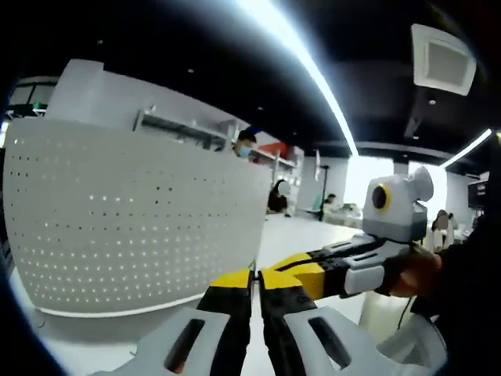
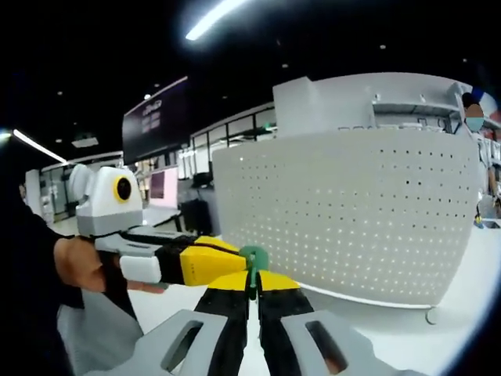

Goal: Insert the hook assembly into the mounting plate slot until the hook locks in place.

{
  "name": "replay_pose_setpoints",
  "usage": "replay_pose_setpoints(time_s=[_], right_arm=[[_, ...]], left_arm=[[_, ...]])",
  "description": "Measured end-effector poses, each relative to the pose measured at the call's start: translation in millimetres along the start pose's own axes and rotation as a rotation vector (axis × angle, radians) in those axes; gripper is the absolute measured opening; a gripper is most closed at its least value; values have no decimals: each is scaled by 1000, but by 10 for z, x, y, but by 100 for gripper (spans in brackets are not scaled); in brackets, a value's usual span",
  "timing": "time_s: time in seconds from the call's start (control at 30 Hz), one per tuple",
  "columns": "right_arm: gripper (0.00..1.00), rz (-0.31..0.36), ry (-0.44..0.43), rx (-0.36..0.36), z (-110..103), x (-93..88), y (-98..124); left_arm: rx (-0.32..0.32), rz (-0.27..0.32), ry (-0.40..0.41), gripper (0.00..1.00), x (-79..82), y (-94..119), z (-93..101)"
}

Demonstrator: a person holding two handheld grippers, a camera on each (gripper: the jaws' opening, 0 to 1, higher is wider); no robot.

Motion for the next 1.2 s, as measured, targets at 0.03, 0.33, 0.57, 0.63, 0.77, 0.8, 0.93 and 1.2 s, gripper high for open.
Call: replay_pose_setpoints(time_s=[0.03,0.33,0.57,0.63,0.77,0.8,0.93,1.2], right_arm=[[1,1,-4,0,6,-1,2],[1,6,-11,-20,57,19,25],[1,2,-12,-21,60,20,27],[1,1,-13,-20,55,21,27],[1,-2,-17,-23,61,16,33],[1,-2,-17,-24,63,17,34],[1,-1,-16,-29,82,29,35],[1,6,-11,-53,142,69,17]], left_arm=[[-2,2,-2,5,1,3,4],[-19,17,-62,20,46,64,37],[-34,6,-88,36,57,116,22],[-37,-1,-111,42,63,132,29],[-43,-26,-142,51,58,166,19],[-44,-38,-152,53,50,176,12],[-31,-68,-173,62,38,250,-52],[11,-87,-185,72,-12,476,-192]])
Point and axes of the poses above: the point that each gripper's makers call its tool centre point, and the gripper's own axes: y roughly backward along the fingers, z roughly to its right, x roughly out of its top, the point moved 5 cm from there along y, roughly backward along the fingers, and after that the axes turned 3 degrees about -x, right-handed, at the moved point
